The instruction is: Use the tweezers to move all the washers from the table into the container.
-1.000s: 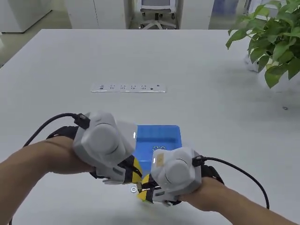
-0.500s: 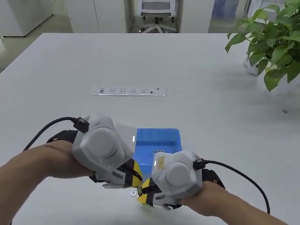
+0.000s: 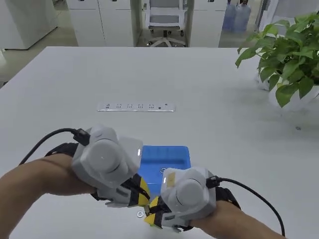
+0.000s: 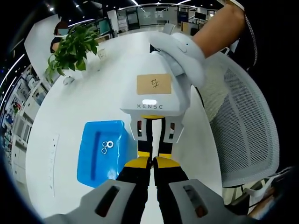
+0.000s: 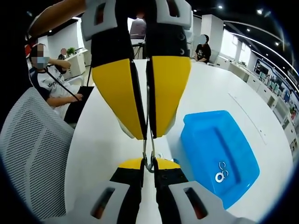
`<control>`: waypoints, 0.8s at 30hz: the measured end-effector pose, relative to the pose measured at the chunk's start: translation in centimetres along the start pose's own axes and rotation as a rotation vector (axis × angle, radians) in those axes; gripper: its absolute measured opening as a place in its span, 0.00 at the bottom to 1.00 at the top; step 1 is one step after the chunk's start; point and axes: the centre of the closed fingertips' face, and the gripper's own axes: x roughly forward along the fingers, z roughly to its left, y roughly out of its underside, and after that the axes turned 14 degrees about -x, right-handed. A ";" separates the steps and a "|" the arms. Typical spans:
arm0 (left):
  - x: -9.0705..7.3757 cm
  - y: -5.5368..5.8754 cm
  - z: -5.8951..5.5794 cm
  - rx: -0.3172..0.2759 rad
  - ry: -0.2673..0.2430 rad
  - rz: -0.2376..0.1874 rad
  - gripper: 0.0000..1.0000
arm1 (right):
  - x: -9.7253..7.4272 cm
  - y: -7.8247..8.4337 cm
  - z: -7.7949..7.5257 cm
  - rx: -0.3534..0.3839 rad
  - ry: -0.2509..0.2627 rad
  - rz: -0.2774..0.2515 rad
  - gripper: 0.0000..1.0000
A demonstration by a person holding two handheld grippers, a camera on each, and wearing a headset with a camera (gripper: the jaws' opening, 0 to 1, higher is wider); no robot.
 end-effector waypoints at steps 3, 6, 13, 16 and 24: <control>-0.5 -0.3 -0.1 -0.001 -0.001 -0.004 0.07 | -0.4 -0.4 0.0 -0.008 0.003 -0.002 0.10; -0.9 -0.6 -0.1 0.002 -0.005 -0.008 0.07 | -0.7 -0.7 -0.1 -0.016 0.006 -0.002 0.10; -1.8 -1.3 -0.1 0.011 -0.019 -0.016 0.07 | -1.4 -1.5 -0.7 -0.035 0.017 -0.005 0.10; -2.4 -1.8 0.1 0.021 -0.021 -0.019 0.07 | -1.9 -2.0 -1.1 -0.043 0.026 -0.013 0.10; -3.4 -3.2 0.9 0.045 -0.041 -0.034 0.07 | -3.1 -2.6 -2.6 -0.059 0.050 -0.008 0.10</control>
